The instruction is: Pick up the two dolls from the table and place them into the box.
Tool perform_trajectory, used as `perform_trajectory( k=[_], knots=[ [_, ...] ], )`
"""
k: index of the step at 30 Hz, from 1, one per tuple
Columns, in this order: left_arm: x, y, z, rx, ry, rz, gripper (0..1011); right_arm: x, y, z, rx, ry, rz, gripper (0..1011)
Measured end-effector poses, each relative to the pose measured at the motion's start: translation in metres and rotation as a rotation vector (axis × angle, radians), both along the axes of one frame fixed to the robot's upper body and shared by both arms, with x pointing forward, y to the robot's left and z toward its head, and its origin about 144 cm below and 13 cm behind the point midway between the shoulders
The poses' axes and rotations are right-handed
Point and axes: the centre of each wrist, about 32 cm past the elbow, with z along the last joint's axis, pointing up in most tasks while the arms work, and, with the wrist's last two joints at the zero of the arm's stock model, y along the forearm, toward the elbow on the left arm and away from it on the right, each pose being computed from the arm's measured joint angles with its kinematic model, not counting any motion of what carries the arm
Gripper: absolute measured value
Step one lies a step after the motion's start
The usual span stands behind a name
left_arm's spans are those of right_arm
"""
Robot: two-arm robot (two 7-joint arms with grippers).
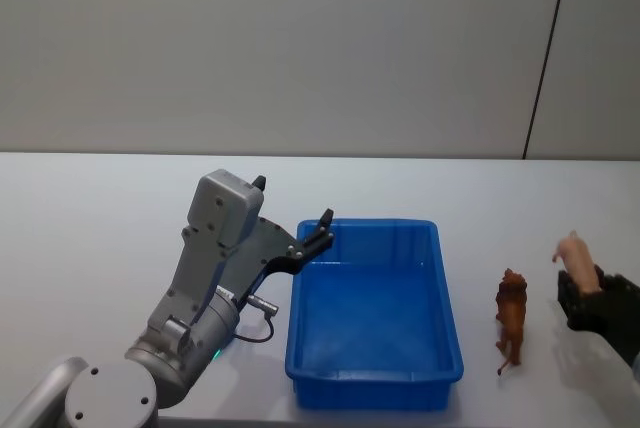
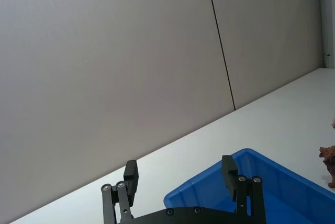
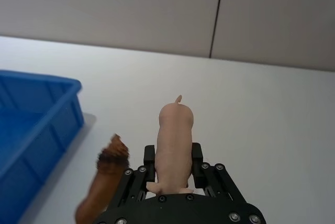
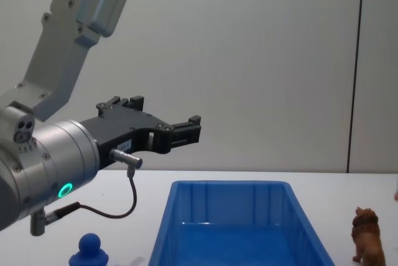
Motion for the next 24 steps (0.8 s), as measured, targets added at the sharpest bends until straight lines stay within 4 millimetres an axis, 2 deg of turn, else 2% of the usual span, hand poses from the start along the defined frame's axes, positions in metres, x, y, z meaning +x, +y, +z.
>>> perform_trajectory(
  k=[14, 24],
  knots=[
    [0.0, 0.0, 0.0, 0.0, 0.0, 0.0, 1001, -0.005, 0.023, 0.036, 0.071, -0.096, 0.157, 378],
    [0.0, 0.0, 0.0, 0.0, 0.0, 0.0, 1001, -0.006, 0.058, 0.059, 0.098, -0.068, 0.298, 378]
  ],
)
